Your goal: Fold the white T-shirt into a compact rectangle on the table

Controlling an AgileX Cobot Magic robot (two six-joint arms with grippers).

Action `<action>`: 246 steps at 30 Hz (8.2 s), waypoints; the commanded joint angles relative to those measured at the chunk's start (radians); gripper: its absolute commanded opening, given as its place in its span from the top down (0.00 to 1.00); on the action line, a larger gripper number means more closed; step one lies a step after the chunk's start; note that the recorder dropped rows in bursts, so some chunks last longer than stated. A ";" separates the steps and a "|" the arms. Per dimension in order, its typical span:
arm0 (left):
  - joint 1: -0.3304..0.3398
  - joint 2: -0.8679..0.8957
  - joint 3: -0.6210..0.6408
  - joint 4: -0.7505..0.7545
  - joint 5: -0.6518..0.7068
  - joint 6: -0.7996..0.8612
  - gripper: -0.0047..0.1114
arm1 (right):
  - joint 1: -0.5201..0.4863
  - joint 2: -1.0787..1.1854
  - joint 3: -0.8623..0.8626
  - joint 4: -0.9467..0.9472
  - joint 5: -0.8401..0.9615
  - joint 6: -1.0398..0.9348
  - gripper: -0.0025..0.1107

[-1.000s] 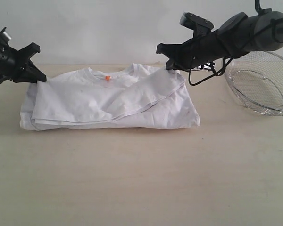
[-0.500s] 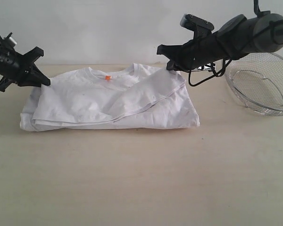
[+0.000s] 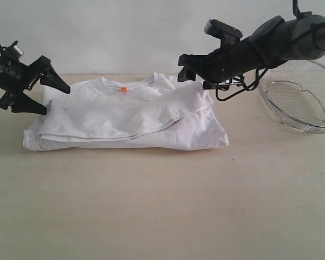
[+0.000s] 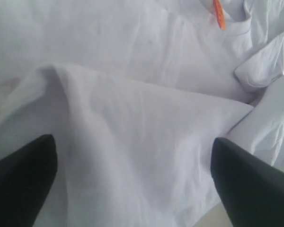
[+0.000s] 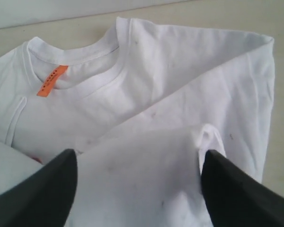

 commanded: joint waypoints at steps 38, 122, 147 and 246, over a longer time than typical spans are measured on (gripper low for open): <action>-0.024 -0.197 0.452 0.193 -0.201 -0.016 0.39 | -0.001 -0.168 0.327 -0.262 0.206 0.100 0.56; 0.009 -0.296 0.524 0.328 -0.143 -0.142 0.92 | 0.002 -0.167 0.327 -0.444 0.283 0.212 0.98; 0.009 -0.388 0.844 0.280 -0.293 -0.022 0.92 | 0.053 -0.418 0.786 -0.378 0.079 0.179 0.98; 0.009 -0.468 0.869 -0.222 -0.076 0.214 0.92 | 0.051 -0.748 0.912 -0.339 -0.043 0.210 0.49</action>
